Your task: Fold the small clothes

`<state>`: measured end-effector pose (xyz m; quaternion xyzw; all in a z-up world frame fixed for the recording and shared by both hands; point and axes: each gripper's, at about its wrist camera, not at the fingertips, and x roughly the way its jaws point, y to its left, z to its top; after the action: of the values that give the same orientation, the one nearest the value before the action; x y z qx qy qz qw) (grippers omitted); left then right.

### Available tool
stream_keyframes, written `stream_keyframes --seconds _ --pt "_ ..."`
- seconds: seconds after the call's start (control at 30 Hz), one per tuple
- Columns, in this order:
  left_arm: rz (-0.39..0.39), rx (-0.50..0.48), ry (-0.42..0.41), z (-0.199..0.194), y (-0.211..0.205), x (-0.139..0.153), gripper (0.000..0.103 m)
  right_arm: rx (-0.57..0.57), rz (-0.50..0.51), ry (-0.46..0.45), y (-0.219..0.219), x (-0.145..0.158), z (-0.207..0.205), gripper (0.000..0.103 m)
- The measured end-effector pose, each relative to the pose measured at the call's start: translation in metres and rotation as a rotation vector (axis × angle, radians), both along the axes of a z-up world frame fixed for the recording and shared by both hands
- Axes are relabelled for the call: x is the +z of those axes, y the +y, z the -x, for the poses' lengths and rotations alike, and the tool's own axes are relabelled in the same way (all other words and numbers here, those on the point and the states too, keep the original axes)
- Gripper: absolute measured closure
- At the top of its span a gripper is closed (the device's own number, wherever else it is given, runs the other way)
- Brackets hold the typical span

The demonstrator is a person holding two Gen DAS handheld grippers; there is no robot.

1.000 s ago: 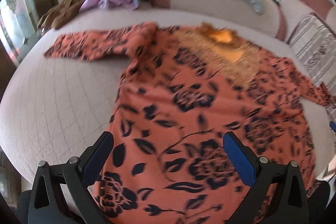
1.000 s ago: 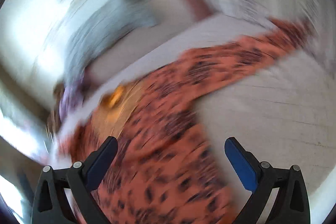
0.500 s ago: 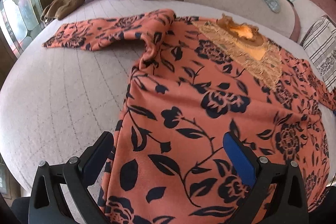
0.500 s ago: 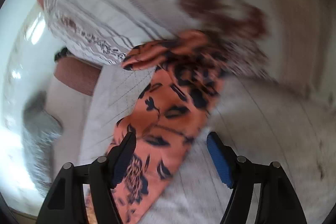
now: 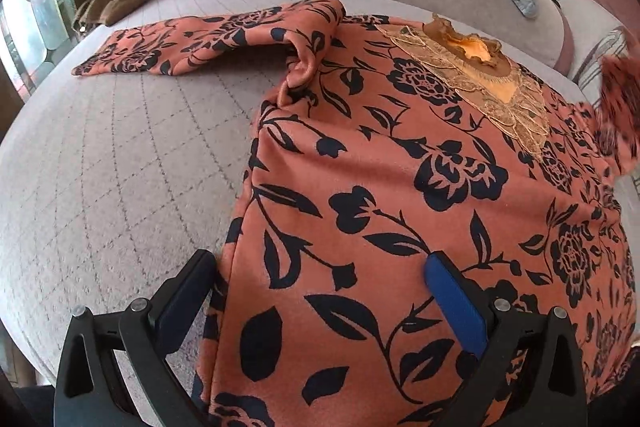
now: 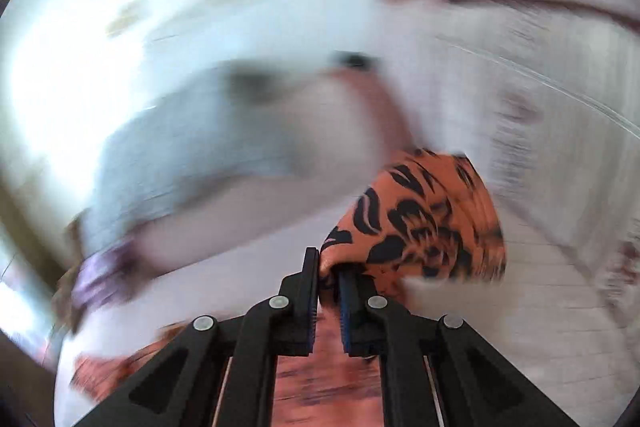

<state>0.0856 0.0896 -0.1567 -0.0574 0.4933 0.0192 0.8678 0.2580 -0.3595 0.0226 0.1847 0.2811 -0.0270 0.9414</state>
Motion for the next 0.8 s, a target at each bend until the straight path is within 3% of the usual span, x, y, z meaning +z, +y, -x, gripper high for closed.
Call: stream_keyframes --seconds 0.1,0.17,0.2,0.23,0.3,0.47,0.6,0.8 --pt "0.049 -0.031 0.032 -0.003 0.007 0.004 0.0 0.19 -0.022 0.0 0.102 -0.016 0.009 0.086" --pt "0.151 -0.003 0.035 -0.002 0.019 0.011 0.0 0.307 -0.027 0.082 0.159 -0.055 0.009 0.05" --pt "0.193 0.012 0.034 -0.002 0.025 0.013 0.0 0.338 -0.036 0.15 0.179 -0.082 0.005 0.027" --pt "0.242 0.031 0.019 -0.002 0.032 0.019 0.0 0.349 -0.052 0.209 0.193 -0.109 0.005 0.027" --pt "0.264 0.041 -0.027 -0.002 0.036 0.033 0.0 0.359 -0.067 0.294 0.201 -0.141 0.006 0.027" --pt "0.388 -0.033 -0.138 -0.029 0.014 0.071 0.001 0.3 -0.125 0.26 0.159 -0.148 0.015 0.027" --pt "0.516 -0.043 -0.042 -0.096 -0.015 0.063 0.003 0.251 -0.193 0.251 0.119 -0.156 0.047 0.027" --pt "0.536 0.079 0.128 -0.166 -0.02 0.018 0.02 0.216 -0.295 0.228 0.076 -0.17 0.081 0.027"
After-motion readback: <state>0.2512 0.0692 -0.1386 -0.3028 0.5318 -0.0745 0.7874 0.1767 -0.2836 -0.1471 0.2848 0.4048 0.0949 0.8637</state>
